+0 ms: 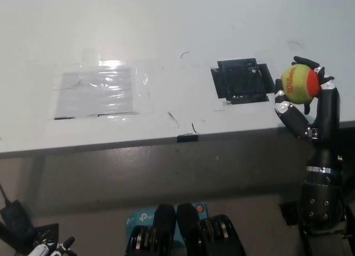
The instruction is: The robot uses right hand to squeeze a small tennis ball placed on the black area of the table
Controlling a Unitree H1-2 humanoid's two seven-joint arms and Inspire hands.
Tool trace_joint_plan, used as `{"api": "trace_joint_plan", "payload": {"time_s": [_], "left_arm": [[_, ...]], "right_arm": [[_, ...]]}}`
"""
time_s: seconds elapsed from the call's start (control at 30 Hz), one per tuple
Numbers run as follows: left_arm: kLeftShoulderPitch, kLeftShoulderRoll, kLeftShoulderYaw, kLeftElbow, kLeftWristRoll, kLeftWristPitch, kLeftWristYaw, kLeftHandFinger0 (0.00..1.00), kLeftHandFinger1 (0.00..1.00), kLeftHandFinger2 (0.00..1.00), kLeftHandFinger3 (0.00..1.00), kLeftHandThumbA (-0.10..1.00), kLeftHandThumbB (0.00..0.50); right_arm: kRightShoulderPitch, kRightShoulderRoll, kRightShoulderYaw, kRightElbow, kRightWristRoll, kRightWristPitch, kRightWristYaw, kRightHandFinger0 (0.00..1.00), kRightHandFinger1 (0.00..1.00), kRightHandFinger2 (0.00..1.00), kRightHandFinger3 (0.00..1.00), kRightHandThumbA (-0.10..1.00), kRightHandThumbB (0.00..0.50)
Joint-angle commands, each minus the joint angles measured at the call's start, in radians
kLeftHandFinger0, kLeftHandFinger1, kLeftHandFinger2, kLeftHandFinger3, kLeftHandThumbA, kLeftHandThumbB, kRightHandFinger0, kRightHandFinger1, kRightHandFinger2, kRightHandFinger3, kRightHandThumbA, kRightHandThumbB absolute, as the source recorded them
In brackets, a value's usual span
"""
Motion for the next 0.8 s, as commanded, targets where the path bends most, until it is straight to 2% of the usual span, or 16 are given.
{"api": "trace_joint_plan", "payload": {"time_s": [0.0, 0.13, 0.17, 0.2, 0.23, 0.27, 0.33, 0.4, 0.43, 0.5, 0.57, 0.6, 0.67, 0.7, 0.73, 0.77], "left_arm": [[0.005, 0.011, 0.008, -0.012, -0.009, -0.038, 0.003, 0.26, 0.23, 0.46, 0.54, 1.0, 0.479], [0.007, 0.01, 0.01, -0.013, -0.012, -0.039, 0.004, 0.25, 0.24, 0.45, 0.53, 1.0, 0.482], [0.002, 0.013, 0.008, -0.01, -0.009, -0.037, 0.002, 0.27, 0.25, 0.47, 0.53, 1.0, 0.49], [0.001, 0.013, 0.009, -0.006, -0.011, -0.036, 0.002, 0.28, 0.26, 0.47, 0.53, 1.0, 0.494], [0.002, 0.015, 0.009, -0.008, -0.01, -0.034, 0.0, 0.28, 0.26, 0.48, 0.53, 1.0, 0.483], [0.0, 0.016, 0.007, -0.012, -0.008, -0.029, -0.003, 0.27, 0.25, 0.47, 0.53, 1.0, 0.475], [-0.003, 0.021, 0.003, -0.014, -0.002, -0.024, -0.007, 0.27, 0.24, 0.47, 0.53, 1.0, 0.473], [-0.003, 0.019, 0.006, -0.016, -0.007, -0.015, -0.008, 0.27, 0.24, 0.46, 0.52, 1.0, 0.48], [0.0, 0.021, 0.002, -0.017, 0.003, -0.012, -0.005, 0.26, 0.23, 0.45, 0.52, 1.0, 0.483], [0.004, 0.023, 0.0, -0.02, 0.004, -0.013, -0.008, 0.25, 0.22, 0.45, 0.55, 1.0, 0.483], [0.003, 0.024, -0.001, -0.02, 0.003, -0.014, -0.01, 0.24, 0.21, 0.44, 0.55, 1.0, 0.482], [0.0, 0.024, -0.002, -0.018, 0.002, -0.013, -0.012, 0.23, 0.19, 0.43, 0.52, 1.0, 0.488], [-0.004, 0.023, -0.001, -0.013, -0.005, -0.023, -0.014, 0.22, 0.19, 0.42, 0.5, 1.0, 0.48], [-0.013, 0.023, 0.0, -0.014, -0.008, -0.012, -0.018, 0.21, 0.19, 0.42, 0.49, 1.0, 0.469], [-0.019, 0.022, -0.002, -0.014, -0.007, -0.01, -0.019, 0.21, 0.19, 0.42, 0.49, 1.0, 0.469], [-0.022, 0.024, -0.005, -0.01, -0.001, -0.01, -0.017, 0.23, 0.21, 0.44, 0.56, 1.0, 0.489]], "right_arm": [[-0.02, 0.006, -0.014, -0.043, -0.012, -0.043, -0.028, 0.0, 0.0, 0.12, 0.0, -0.1, 0.236], [-0.025, 0.005, -0.014, -0.027, -0.024, -0.049, -0.038, 0.0, 0.0, 0.13, 0.01, -0.1, 0.239], [-0.032, -0.004, -0.007, -0.019, -0.03, -0.054, -0.029, 0.0, 0.0, 0.16, 0.01, -0.1, 0.254], [-0.039, -0.021, 0.005, -0.014, -0.046, -0.037, -0.006, 0.07, 0.02, 0.22, 0.07, -0.1, 0.237], [-0.044, -0.034, 0.015, -0.014, -0.045, -0.007, 0.031, 0.01, 0.06, 0.36, 0.15, -0.1, 0.208], [-0.062, -0.062, 0.033, -0.013, -0.04, 0.054, 0.107, 0.0, 0.11, 0.45, 0.22, -0.1, 0.172], [-0.097, -0.104, 0.066, 0.004, -0.048, 0.122, 0.197, 0.0, 0.18, 0.55, 0.34, -0.1, 0.21], [-0.135, -0.137, 0.099, 0.028, -0.059, 0.185, 0.266, 0.0, 0.19, 0.59, 0.41, -0.1, 0.193], [-0.157, -0.15, 0.119, 0.039, -0.078, 0.229, 0.304, 0.0, 0.19, 0.59, 0.42, -0.1, 0.2], [-0.197, -0.177, 0.152, 0.067, -0.103, 0.283, 0.365, 0.0, 0.19, 0.6, 0.42, -0.1, 0.128], [-0.253, -0.203, 0.194, 0.112, -0.142, 0.327, 0.412, 0.0, 0.17, 0.58, 0.37, -0.1, 0.092], [-0.29, -0.216, 0.22, 0.153, -0.167, 0.34, 0.43, 0.0, 0.16, 0.56, 0.32, -0.1, 0.033], [-0.327, -0.229, 0.251, 0.191, -0.191, 0.349, 0.439, 0.0, 0.14, 0.53, 0.26, -0.1, 0.032], [-0.368, -0.237, 0.275, 0.259, -0.207, 0.339, 0.43, 0.0, 0.16, 0.53, 0.24, -0.1, 0.0], [-0.372, -0.244, 0.279, 0.258, -0.203, 0.343, 0.429, 0.0, 0.16, 0.52, 0.2, -0.1, 0.0], [-0.395, -0.248, 0.295, 0.295, -0.205, 0.352, 0.441, 0.03, 0.22, 0.59, 0.3, -0.1, 0.0]]}}
